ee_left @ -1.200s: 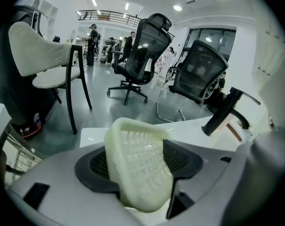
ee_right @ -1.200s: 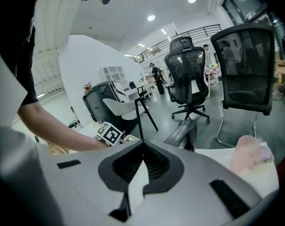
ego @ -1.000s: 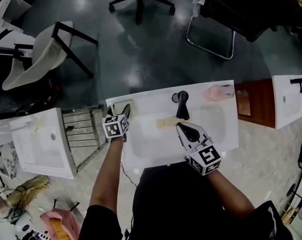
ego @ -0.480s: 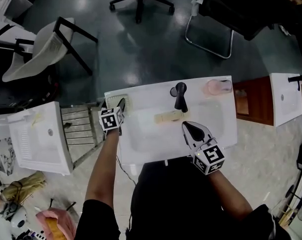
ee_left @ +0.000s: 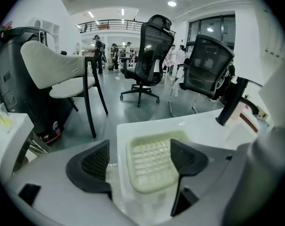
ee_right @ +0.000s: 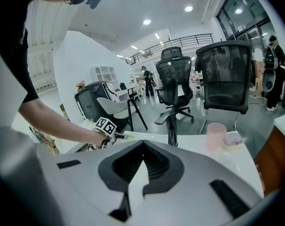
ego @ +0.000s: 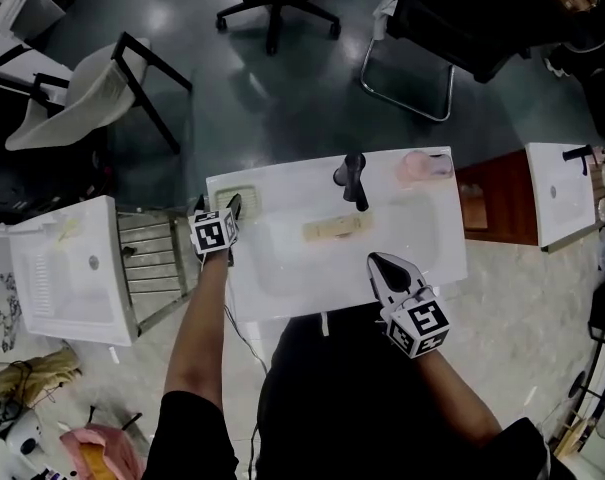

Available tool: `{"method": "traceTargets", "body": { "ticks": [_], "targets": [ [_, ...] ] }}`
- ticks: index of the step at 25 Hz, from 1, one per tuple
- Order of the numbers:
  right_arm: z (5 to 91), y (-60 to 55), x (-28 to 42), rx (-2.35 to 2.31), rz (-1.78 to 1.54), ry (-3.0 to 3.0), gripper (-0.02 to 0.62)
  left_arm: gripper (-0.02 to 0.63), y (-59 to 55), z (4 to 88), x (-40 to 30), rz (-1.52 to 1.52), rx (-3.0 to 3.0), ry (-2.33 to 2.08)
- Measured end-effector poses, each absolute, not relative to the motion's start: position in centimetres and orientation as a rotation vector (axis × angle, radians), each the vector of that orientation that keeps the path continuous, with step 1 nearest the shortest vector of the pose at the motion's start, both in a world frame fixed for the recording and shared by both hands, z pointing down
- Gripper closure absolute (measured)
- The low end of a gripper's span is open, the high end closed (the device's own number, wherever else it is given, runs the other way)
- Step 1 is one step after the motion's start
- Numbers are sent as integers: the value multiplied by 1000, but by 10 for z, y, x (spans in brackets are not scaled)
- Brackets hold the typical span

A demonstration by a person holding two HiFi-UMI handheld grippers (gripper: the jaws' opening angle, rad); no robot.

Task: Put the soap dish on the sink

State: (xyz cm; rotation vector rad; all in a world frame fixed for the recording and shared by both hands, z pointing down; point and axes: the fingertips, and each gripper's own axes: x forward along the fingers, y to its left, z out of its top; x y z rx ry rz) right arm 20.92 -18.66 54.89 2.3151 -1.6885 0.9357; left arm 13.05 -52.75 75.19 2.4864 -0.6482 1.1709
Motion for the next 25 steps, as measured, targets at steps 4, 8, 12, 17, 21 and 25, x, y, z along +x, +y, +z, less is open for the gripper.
{"method": "traceTargets", "body": {
  "ticks": [4,8,12,17,21,25],
  "targets": [
    [540,-175,193,2307,911,-1688,597,236,-514,742,115,1129,2499,-655],
    [529,-169,179,2314,875,-1696,597,238,-497,719,93,1047,2529,-660],
    [515,-170,160,2312,828,-1709,597,238,-478,689,68,962,2559,-615],
    [509,-160,131,2285,808,-1699,597,239,-454,645,29,797,2617,-590],
    [519,-149,109,2240,859,-1657,597,242,-435,618,-7,655,2571,-628],
    [522,-155,95,2187,892,-1692,597,251,-407,600,-43,523,2485,-672]
  ]
}}
